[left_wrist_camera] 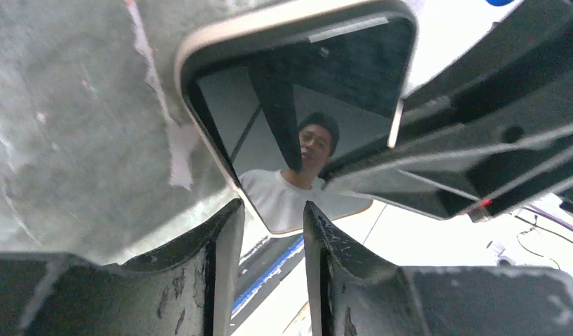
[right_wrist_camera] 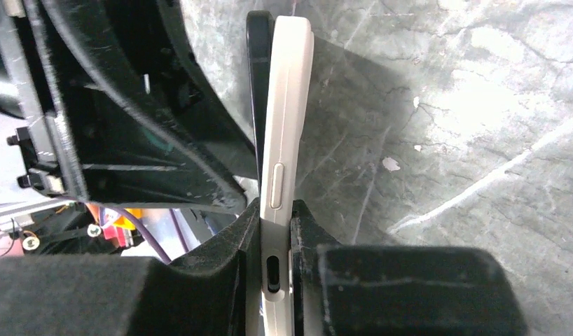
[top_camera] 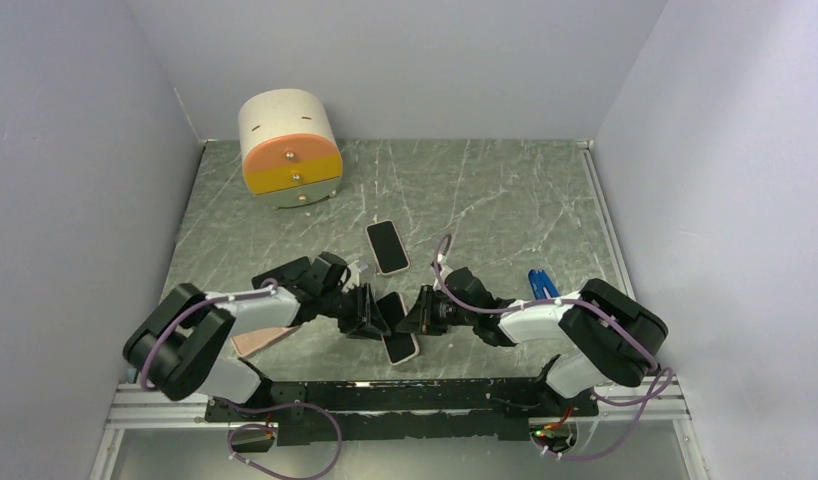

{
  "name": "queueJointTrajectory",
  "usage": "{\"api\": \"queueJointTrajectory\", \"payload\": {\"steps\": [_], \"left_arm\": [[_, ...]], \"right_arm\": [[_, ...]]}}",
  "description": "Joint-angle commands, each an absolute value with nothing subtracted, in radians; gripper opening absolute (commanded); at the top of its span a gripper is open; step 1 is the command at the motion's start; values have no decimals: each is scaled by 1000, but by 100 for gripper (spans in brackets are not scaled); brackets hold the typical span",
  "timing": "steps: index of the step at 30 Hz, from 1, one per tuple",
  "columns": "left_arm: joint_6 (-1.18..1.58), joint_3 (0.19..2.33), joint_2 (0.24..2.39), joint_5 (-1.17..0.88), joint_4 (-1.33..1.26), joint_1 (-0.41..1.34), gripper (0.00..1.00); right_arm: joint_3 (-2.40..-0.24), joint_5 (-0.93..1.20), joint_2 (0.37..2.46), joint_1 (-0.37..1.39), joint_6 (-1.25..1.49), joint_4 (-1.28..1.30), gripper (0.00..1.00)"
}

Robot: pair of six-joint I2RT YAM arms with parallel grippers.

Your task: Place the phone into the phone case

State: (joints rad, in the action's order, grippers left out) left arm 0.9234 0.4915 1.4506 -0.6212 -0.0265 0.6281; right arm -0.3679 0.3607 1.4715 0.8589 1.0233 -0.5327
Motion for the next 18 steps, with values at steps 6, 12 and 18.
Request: {"api": "queueJointTrajectory", "payload": {"steps": [6, 12, 18], "left_arm": [[904, 579, 1160, -584, 178, 562, 56], [856, 789, 960, -541, 425, 460, 84], [874, 921, 910, -592, 463, 454, 92]], "right_arm": [[-452, 371, 1333, 850, 900, -544, 0], [-437, 353, 1156, 851, 803, -613, 0], [-409, 335, 968, 850, 729, -715, 0]]}}
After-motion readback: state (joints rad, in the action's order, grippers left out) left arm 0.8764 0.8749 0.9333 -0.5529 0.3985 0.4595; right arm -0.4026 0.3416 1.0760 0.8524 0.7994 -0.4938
